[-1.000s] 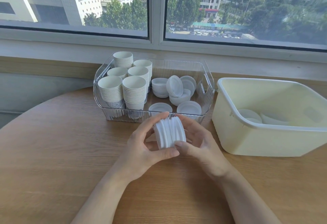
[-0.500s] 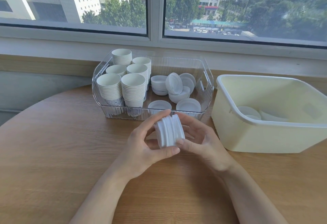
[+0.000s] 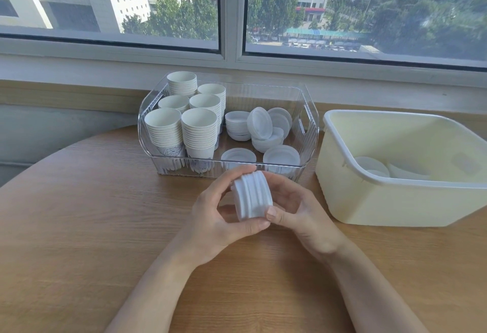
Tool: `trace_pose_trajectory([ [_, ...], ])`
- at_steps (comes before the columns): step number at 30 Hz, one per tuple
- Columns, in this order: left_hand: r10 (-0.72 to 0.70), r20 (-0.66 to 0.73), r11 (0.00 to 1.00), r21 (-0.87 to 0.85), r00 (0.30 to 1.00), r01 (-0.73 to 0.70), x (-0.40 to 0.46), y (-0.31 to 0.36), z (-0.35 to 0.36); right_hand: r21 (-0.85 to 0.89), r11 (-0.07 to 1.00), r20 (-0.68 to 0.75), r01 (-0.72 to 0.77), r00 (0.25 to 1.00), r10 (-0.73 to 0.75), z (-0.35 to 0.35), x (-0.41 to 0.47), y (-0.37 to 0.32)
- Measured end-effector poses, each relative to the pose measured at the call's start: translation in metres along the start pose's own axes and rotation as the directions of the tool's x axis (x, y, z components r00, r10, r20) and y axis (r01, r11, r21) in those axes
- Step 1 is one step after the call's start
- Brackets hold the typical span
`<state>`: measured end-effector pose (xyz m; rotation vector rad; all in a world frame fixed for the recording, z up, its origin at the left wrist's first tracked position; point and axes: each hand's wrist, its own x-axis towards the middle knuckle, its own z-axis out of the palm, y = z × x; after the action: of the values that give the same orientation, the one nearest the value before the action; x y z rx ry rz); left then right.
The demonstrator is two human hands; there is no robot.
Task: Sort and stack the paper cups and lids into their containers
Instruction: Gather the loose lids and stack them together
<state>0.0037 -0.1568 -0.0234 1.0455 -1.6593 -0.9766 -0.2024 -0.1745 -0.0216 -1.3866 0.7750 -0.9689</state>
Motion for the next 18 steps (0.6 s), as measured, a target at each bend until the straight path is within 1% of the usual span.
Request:
trace_pose_trajectory([
  [7, 0.014, -0.031, 0.999, 0.034, 0.999, -0.013, 0.001, -0.004, 0.000, -0.007, 1.000, -0.005, 0.006, 1.000, -0.006, -0.002, 0.002, 0.006],
  [9, 0.014, -0.045, 0.998, 0.054, 0.999, -0.012, 0.001, -0.004, -0.001, -0.032, 0.999, 0.004, 0.016, 1.000, -0.016, -0.002, 0.002, 0.005],
  [12, 0.014, -0.057, 0.998, 0.063, 0.998, -0.011, 0.001, -0.005, -0.002, -0.086, 0.995, -0.032, 0.051, 0.998, -0.054, -0.003, 0.001, 0.007],
  [15, 0.015, -0.068, 0.999, 0.053, 0.998, -0.011, 0.002, -0.006, -0.002, -0.064, 0.996, -0.083, 0.064, 0.994, -0.069, -0.003, 0.002, 0.011],
  [18, 0.020, -0.069, 0.998, 0.062, 0.997, -0.016, 0.001, -0.006, -0.002, -0.045, 0.996, -0.066, 0.073, 0.995, -0.075, 0.001, 0.003, 0.011],
])
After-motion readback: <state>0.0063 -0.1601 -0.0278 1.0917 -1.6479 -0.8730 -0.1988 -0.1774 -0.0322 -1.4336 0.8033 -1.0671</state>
